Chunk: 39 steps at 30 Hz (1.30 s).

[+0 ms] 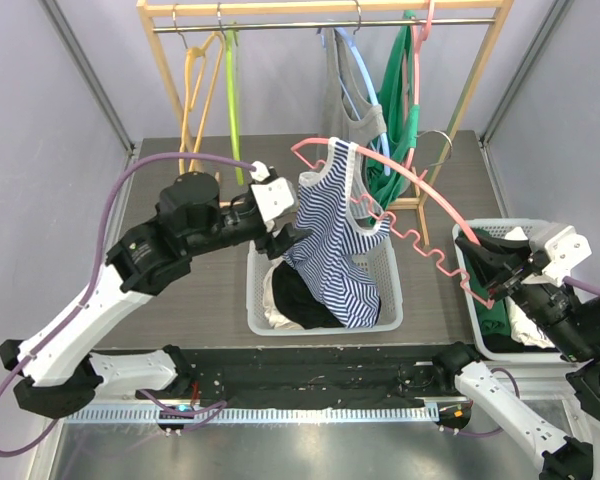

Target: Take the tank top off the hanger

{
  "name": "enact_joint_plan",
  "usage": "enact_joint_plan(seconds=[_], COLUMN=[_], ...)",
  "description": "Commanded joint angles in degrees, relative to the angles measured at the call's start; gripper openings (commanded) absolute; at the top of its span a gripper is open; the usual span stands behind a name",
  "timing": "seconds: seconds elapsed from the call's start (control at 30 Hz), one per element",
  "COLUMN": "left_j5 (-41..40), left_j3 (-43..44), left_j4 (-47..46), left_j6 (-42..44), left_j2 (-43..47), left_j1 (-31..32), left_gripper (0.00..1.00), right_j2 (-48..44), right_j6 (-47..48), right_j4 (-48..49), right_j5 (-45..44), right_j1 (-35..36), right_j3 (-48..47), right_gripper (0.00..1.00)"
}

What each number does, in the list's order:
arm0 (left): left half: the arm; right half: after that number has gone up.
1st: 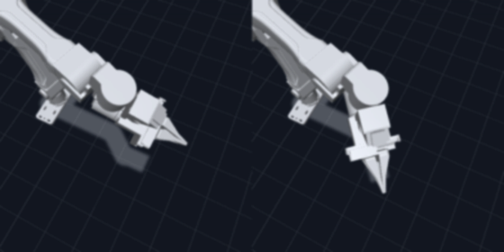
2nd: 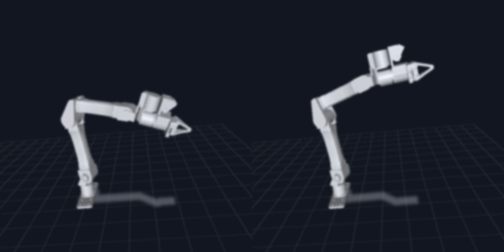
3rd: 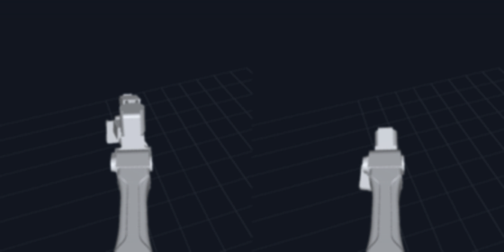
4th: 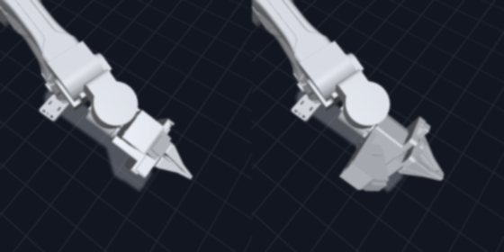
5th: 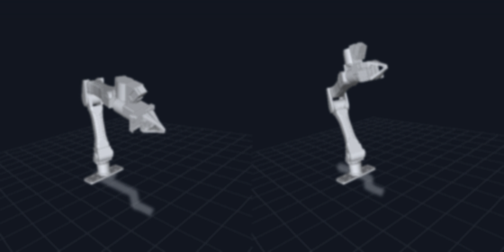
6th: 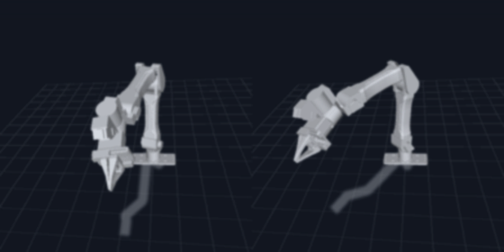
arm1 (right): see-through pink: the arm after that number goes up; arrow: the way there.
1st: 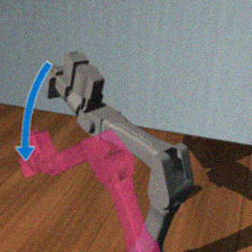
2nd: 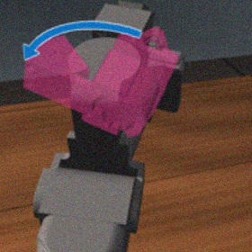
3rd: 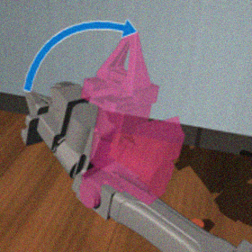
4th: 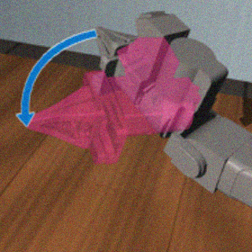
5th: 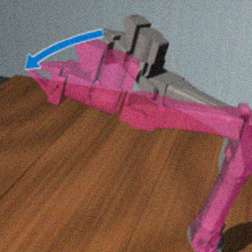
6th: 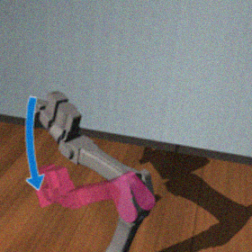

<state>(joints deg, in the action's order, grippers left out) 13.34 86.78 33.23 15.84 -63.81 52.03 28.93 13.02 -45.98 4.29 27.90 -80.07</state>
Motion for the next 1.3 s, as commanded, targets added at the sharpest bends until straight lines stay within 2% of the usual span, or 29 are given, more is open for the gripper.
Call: enact_joint_plan(seconds=[0.0, 0.17, 0.27, 0.37, 0.47, 0.57, 0.6, 0.67, 1.0, 1.27], left_j5=[-0.6, 0.19, -0.42, -0.86, -0.95, -1.48, -1.65, -2.09, -6.39, -8.95], left_j3=[0.75, 1.37, 1.55, 1.2, 0.84, 0.58, 0.58, 0.75, 1.63, 6.99], left_j4=[-6.86, -7.83, -8.89, -9.94, -10.38, -10.91, -11.0, -11.17, -10.91, -11.0], left_j6=[-2.91, -5.38, -5.03, -4.24, -3.8, -3.62, -3.44, -3.27, 0.59, 1.4], left_j2=[-1.4, -3.86, -4.83, -5.09, -5.18, -5.27, -5.36, -5.53, -1.5, 1.06], left_j1=[0.61, 2.11, 2.46, 2.72, 2.9, 2.99, 2.99, 2.99, 2.73, -2.28], left_gripper=[0.66, 0.66, 0.62, 0.51, 0.31, 0.19, 0.09, 0.0, 0.0, 0.0], right_j2=[0.78, 1.13, 1.13, 1.04, 0.87, 0.78, 0.78, 0.87, 0.34, -0.71], right_j6=[-2.2, -3.52, -4.31, -4.75, -5.02, -5.28, -5.54, -5.63, -5.9, -7.83], right_j4=[5.81, 5.63, 5.72, 5.28, 4.67, 4.4, 4.14, 3.7, 0.28, -4.74], right_j5=[2.3, 3.88, 4.93, 5.37, 5.72, 5.72, 5.81, 5.9, 3.27, 2.74], right_j1=[-0.21, -0.48, -0.65, -0.74, -0.74, -0.74, -0.74, -0.74, -0.74, -0.74], right_j3=[-2.9, -2.46, -2.02, -1.84, -1.84, -1.84, -1.84, -2.02, -3.16, -4.39], right_gripper=[0.01, 0.01, 0.01, 0.01, 0.01, 0.01, 0.01, 0.01, 0.01, 0.01])
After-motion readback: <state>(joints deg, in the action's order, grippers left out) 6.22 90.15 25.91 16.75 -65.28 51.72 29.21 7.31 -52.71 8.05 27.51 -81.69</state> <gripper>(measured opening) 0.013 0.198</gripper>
